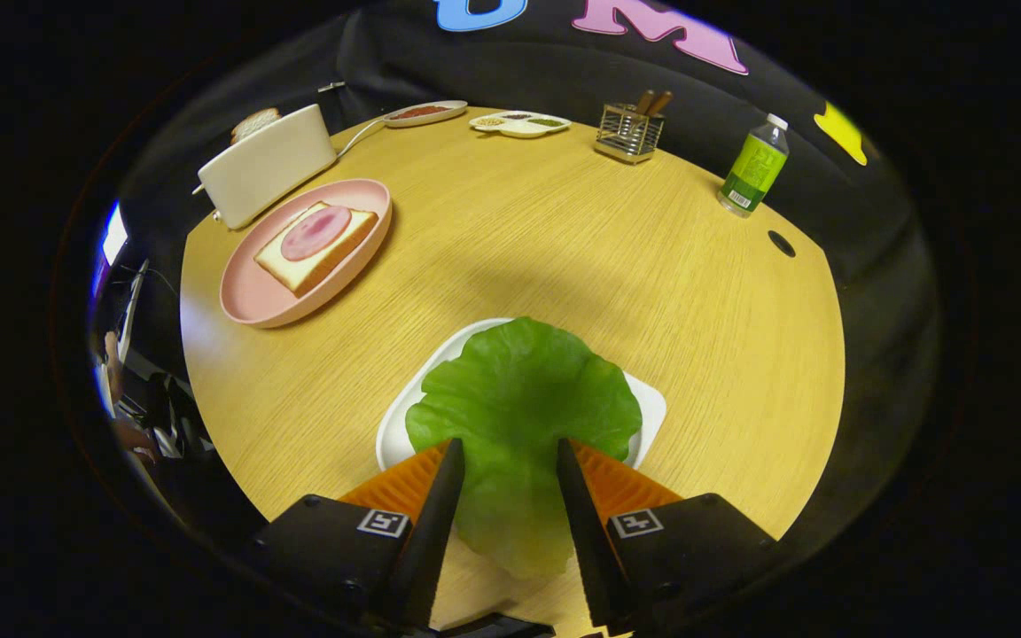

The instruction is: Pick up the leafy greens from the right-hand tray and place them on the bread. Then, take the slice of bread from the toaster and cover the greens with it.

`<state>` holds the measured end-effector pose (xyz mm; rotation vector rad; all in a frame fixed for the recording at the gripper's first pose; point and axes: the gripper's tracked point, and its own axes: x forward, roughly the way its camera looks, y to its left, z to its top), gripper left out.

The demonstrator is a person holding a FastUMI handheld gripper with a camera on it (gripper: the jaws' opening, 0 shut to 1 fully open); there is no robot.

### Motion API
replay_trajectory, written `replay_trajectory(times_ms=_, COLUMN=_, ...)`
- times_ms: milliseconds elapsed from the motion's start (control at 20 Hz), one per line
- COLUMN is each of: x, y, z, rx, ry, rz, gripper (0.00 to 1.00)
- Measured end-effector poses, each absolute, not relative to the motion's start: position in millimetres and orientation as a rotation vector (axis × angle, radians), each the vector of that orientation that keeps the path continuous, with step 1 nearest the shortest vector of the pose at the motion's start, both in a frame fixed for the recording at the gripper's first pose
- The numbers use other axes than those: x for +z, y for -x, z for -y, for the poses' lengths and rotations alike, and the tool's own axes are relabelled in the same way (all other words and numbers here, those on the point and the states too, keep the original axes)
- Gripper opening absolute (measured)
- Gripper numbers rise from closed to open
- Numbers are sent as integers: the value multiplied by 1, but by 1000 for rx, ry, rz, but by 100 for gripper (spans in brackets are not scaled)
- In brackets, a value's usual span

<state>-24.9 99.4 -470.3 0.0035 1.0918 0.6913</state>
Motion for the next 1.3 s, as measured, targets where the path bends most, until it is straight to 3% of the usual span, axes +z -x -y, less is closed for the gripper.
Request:
replay_trajectory(times_ms=150, x=-475, y=19, z=-96, rx=676, ry=-18, rz=-1103, gripper=66)
replay_trajectory(times_ms=200, x=-475, y=17, z=-95, rx=658, ry=-26, rz=-1104, gripper=56)
replay_trajectory(times_ms=250, x=-476, y=16, z=-94, rx=647, ry=-33, rz=-1108, gripper=56)
replay_trajectory(times_ms=350, x=-477, y=14, z=-94, rx=627, ry=-58, rz=-1103, gripper=23)
replay_trajectory(times_ms=400, x=-477, y=13, z=-96, rx=644, ry=-58, rz=-1085, gripper=12)
replay_trajectory(times_ms=450, x=-476, y=14, z=-94, rx=648, ry=-59, rz=-1079, gripper=9)
replay_trajectory(times_ms=1300, x=-269, y=24, z=-88, rx=589, ry=-169, rz=-629, gripper=8)
